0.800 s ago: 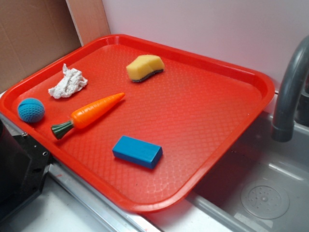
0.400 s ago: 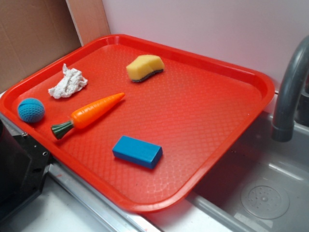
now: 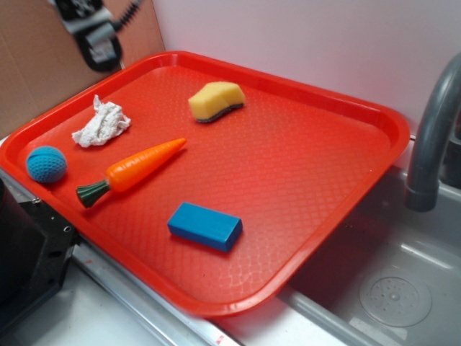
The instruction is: Grab the blue block.
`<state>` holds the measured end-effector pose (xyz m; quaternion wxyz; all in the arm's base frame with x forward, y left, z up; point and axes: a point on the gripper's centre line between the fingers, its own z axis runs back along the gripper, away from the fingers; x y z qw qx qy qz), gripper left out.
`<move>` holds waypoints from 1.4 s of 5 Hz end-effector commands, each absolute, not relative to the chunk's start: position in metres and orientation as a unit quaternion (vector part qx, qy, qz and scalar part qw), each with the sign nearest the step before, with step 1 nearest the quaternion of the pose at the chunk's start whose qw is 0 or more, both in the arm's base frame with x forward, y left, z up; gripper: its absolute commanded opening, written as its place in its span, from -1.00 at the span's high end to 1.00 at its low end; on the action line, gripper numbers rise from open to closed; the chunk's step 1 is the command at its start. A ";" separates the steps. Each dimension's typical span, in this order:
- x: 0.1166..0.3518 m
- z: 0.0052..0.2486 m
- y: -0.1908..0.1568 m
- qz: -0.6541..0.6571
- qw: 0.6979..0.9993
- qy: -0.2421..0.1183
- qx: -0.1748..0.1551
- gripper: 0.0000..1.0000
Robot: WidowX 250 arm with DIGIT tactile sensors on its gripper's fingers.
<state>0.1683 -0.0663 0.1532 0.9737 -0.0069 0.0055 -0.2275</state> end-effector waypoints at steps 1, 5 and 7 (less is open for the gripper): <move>0.147 0.114 -0.118 -0.468 0.883 -0.022 -0.023 -1.00; 0.141 0.051 -0.104 -0.633 0.773 0.011 -0.041 -1.00; 0.136 0.028 -0.117 -0.570 0.820 0.033 -0.033 -1.00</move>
